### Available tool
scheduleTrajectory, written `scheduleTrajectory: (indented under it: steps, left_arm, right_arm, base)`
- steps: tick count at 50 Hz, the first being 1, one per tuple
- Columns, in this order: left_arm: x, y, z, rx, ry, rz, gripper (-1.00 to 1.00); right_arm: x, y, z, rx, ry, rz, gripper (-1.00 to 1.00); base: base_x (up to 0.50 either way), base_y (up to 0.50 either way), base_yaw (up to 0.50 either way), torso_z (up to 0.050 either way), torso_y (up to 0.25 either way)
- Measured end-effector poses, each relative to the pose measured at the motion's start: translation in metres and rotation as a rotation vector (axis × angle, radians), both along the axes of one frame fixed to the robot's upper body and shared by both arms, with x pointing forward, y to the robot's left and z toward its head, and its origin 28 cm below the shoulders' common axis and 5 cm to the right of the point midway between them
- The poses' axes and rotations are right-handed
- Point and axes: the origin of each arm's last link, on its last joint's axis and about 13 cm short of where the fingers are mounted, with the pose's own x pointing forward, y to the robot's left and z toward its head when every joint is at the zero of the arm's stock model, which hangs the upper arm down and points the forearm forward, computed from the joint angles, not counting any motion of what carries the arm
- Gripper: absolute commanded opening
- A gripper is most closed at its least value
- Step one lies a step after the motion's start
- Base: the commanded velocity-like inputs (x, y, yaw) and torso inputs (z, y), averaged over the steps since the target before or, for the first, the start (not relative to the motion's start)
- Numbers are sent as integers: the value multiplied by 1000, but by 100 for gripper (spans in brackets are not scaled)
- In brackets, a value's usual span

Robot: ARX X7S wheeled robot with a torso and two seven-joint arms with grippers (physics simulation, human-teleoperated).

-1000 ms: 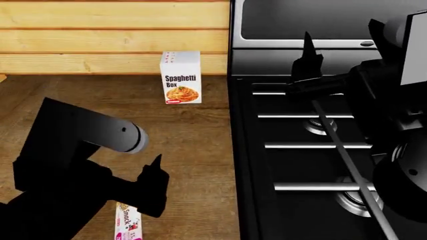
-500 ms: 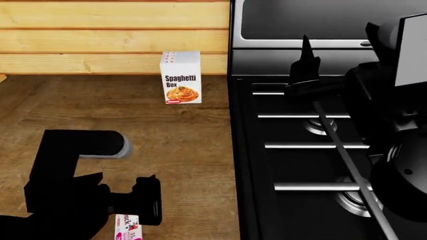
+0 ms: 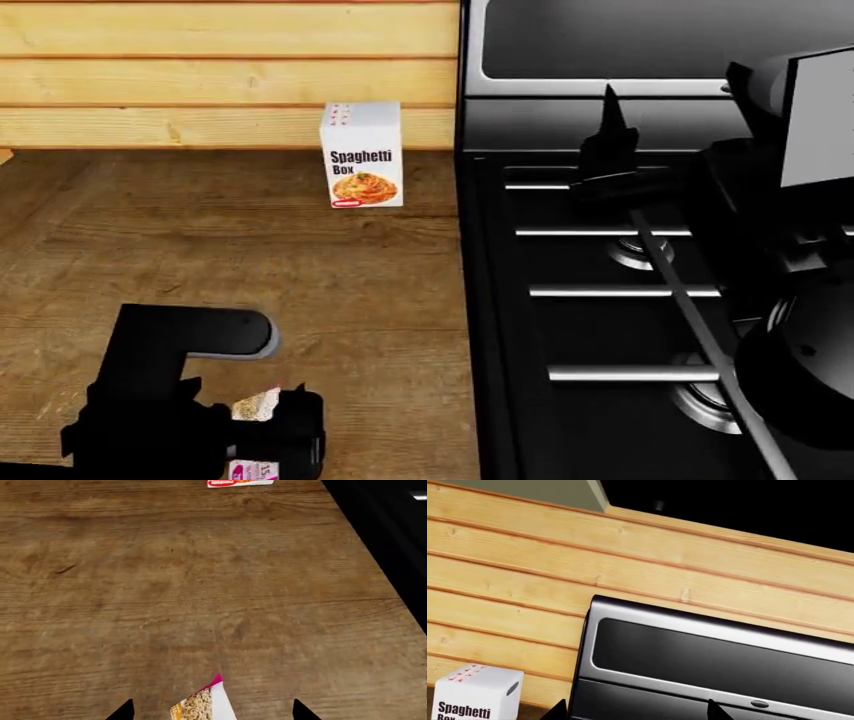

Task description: Pick the salsa and bar from the counter and place them in the cabinets closest to them.

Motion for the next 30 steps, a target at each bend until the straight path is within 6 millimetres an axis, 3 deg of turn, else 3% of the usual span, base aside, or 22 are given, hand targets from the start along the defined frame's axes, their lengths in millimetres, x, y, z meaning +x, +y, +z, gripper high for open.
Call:
scheduleTrajectory:
  steps: [30]
  left_arm:
    - [-9, -4, -24, -44, 90, -12, 100]
  right_arm:
    - [7, 2, -1, -4, 10, 8, 100]
  base:
    - [0, 0, 0, 0, 0]
